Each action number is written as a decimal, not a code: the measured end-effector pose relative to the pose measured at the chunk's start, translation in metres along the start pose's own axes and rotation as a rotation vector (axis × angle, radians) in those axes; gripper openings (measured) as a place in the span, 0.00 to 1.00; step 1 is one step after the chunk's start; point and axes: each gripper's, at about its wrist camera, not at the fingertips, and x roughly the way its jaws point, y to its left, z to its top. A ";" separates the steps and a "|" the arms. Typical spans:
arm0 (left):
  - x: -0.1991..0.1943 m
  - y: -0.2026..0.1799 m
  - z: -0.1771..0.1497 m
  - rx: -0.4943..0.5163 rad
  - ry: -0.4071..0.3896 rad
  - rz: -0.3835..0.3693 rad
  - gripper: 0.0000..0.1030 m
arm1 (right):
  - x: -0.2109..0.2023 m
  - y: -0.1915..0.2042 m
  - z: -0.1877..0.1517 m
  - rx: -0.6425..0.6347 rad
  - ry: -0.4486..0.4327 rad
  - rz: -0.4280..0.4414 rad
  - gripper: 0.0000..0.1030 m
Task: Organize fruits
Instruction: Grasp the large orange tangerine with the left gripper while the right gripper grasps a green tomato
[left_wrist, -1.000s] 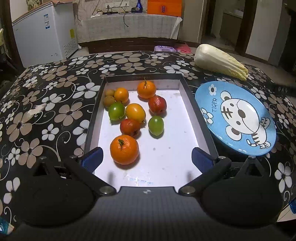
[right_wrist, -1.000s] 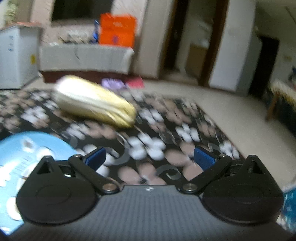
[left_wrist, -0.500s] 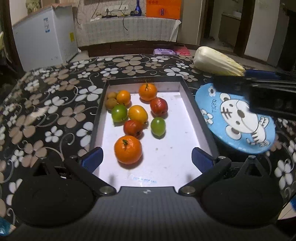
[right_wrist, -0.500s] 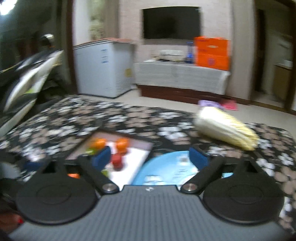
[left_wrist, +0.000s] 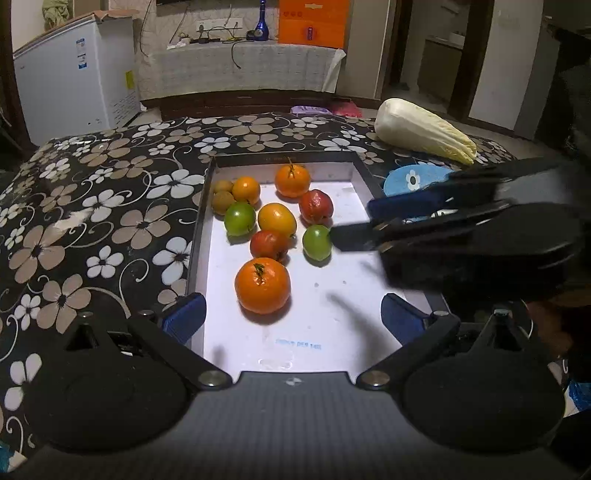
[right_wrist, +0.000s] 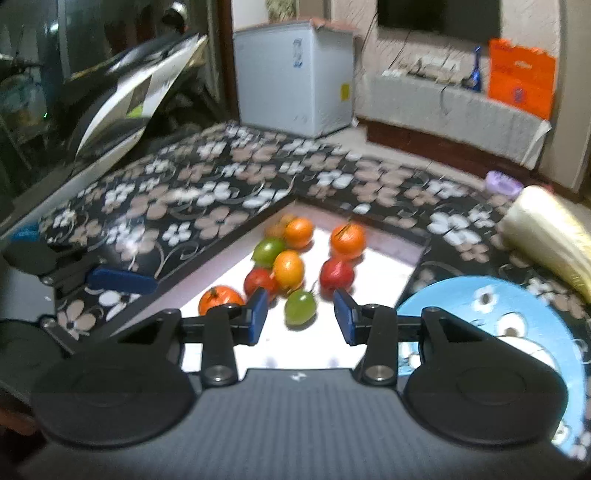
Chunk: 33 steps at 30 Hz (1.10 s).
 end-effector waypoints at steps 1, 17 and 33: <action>0.001 -0.001 0.000 0.008 -0.003 0.002 0.96 | 0.006 0.002 -0.001 -0.006 0.017 -0.003 0.40; 0.032 0.015 0.007 -0.030 0.071 0.024 0.72 | 0.060 0.003 0.001 0.003 0.153 -0.053 0.30; 0.047 0.015 0.008 0.002 0.079 0.066 0.45 | 0.033 -0.006 0.006 0.046 0.103 -0.008 0.29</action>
